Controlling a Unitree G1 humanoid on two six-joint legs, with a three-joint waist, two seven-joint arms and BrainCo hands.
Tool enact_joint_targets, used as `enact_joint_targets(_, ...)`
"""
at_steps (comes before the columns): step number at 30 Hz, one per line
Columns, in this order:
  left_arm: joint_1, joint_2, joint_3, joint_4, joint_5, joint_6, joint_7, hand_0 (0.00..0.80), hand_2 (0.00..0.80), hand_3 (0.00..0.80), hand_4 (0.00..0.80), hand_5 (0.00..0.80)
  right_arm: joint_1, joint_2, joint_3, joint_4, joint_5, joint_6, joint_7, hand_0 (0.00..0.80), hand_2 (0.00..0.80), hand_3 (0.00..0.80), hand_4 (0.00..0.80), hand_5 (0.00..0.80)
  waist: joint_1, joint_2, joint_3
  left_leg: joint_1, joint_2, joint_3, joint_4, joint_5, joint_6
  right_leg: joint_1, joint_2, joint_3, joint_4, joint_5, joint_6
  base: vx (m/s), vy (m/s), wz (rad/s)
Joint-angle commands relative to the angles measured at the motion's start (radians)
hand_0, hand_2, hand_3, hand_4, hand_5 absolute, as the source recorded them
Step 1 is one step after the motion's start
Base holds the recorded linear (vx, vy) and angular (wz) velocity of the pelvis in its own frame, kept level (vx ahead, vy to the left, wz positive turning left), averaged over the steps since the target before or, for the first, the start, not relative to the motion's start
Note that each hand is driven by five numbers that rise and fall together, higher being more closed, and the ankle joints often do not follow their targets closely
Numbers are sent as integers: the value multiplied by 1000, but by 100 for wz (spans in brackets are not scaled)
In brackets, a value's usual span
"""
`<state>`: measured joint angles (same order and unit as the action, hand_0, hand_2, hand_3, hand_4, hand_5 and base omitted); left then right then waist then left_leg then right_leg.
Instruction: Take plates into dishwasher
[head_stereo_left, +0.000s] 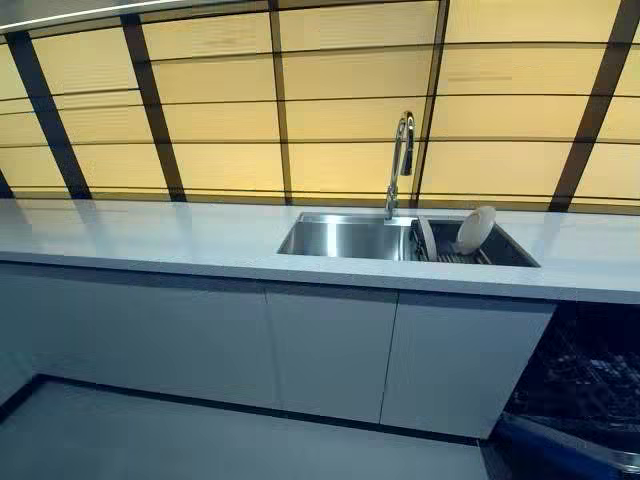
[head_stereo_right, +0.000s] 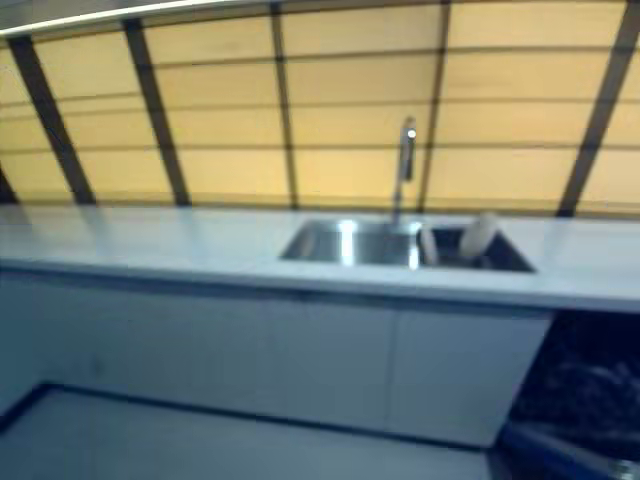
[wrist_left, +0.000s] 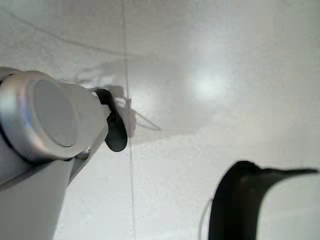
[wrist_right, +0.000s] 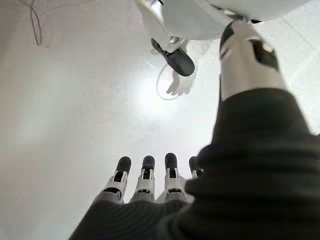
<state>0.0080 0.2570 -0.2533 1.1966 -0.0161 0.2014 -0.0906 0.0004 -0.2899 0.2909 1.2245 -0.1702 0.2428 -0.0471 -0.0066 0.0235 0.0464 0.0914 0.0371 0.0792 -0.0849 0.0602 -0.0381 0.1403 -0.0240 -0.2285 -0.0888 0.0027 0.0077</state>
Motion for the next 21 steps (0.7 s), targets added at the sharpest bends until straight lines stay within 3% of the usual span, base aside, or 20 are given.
enact_joint_targets(1,-58,20,10,34,-25,-13,5,0,0,0,0,0,-75,-8,21,33,19,6,-13,0,0,0,0,0,36,-38,35,36,-98,11,18,-112,63,-37,-2,-6,33,-6,64,0,0,0)
enact_joint_targets(21,-70,20,9,34,-44,11,2,0,0,0,0,0,-84,-13,9,41,-1,3,6,0,0,0,0,0,27,-42,42,37,-92,25,32,-119,66,-36,-1,10,38,-6,64,3,0,0)
